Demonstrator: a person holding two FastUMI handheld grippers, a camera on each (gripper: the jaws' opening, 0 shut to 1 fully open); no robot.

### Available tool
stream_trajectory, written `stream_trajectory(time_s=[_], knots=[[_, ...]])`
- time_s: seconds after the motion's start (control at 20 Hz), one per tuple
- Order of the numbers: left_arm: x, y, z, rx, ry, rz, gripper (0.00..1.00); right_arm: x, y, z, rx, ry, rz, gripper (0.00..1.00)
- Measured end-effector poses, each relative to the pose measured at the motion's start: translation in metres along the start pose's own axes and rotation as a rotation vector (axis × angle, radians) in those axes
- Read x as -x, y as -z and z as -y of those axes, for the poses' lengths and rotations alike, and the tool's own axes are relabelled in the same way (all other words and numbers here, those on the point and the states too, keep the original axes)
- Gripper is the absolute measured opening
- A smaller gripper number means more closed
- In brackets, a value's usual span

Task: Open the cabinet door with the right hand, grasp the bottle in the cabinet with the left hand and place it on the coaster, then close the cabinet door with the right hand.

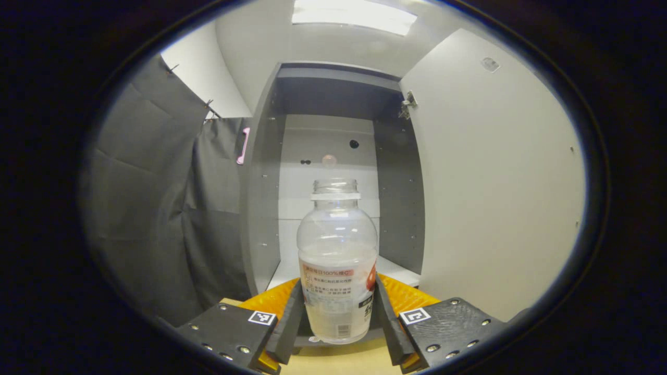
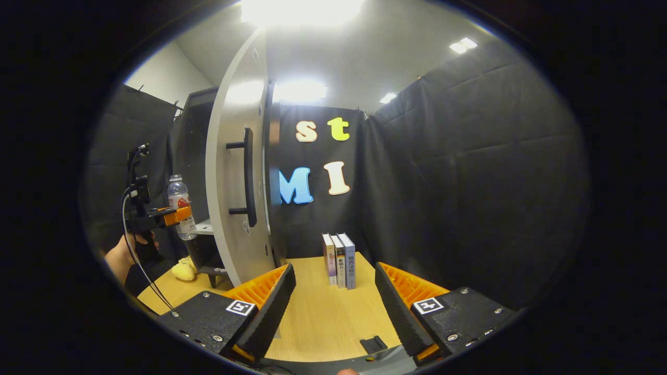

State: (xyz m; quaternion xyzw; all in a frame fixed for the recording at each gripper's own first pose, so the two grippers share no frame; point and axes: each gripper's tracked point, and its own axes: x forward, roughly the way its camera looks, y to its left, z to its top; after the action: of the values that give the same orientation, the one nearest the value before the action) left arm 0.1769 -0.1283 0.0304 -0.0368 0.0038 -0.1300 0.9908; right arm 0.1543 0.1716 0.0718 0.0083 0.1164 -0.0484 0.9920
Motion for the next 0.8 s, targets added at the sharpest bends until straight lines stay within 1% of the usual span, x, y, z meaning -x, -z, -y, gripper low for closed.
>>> stream_trajectory(time_s=[0.05,0.25,0.3,0.5,0.8], knots=[[0.01,0.003,-0.003,0.005,-0.006,-0.004,0.71,0.002,0.001,-0.001,-0.001,-0.01,0.001,0.94],[0.044,0.01,-0.006,0.016,-0.02,-0.004,0.71,0.004,0.004,-0.007,-0.011,-0.052,-0.001,0.95],[0.051,0.014,-0.007,0.014,-0.021,-0.009,0.71,0.005,0.004,-0.008,-0.011,-0.061,-0.001,0.93],[0.08,0.029,-0.003,0.018,-0.019,-0.019,0.71,0.007,0.008,-0.013,-0.001,-0.104,-0.012,0.94],[0.115,0.059,0.006,0.049,-0.015,-0.03,0.71,0.011,0.016,-0.015,0.016,-0.144,-0.035,0.94]])
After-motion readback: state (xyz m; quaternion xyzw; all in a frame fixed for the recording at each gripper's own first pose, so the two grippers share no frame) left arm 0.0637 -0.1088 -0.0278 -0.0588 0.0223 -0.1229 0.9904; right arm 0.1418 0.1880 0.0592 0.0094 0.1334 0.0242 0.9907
